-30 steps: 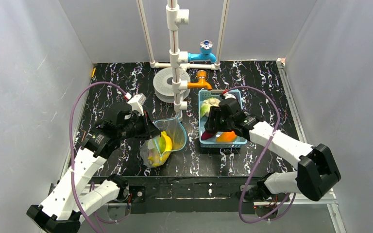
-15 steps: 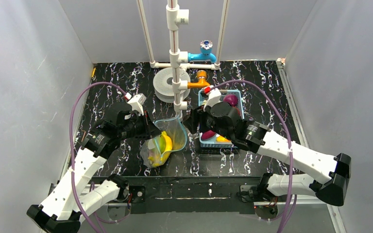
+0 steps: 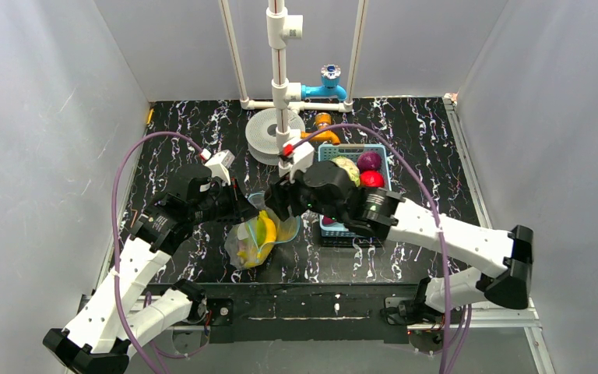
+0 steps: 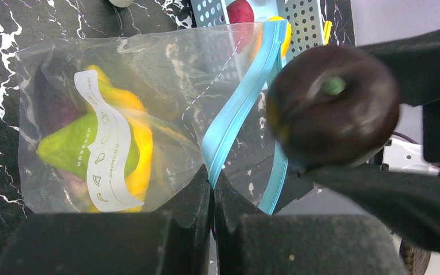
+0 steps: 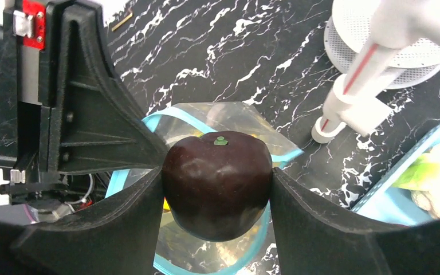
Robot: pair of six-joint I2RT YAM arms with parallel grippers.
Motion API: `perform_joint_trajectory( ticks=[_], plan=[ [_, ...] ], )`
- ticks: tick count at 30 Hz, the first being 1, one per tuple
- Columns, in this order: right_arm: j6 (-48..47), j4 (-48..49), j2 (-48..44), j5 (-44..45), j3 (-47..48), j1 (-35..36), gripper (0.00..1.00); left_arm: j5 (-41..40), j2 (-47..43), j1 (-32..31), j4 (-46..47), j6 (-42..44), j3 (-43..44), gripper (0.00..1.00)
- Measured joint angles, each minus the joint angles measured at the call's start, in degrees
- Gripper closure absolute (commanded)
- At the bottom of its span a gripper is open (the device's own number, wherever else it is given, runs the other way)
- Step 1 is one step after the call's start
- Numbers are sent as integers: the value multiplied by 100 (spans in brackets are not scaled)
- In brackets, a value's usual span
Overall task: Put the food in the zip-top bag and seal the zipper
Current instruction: Place the fake fruit in the zipper food storage bag.
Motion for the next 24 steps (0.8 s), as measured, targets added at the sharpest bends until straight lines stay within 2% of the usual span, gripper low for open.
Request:
perform_joint_trajectory(
  ticks=[8,13,18,24],
  plan=[
    [-403,-373,556,501,322,435,62,0,0,0,-2,0,0,100],
    [-459,-443,602,761,336,431,34,0,0,0,-2,0,0,100],
    [-498,-477,724,921,432,436,25,-2,0,0,-2,0,0,100],
    [-576,-514,823,1046,559,445,21,-1,-8,0,-2,0,0,100]
  ],
)
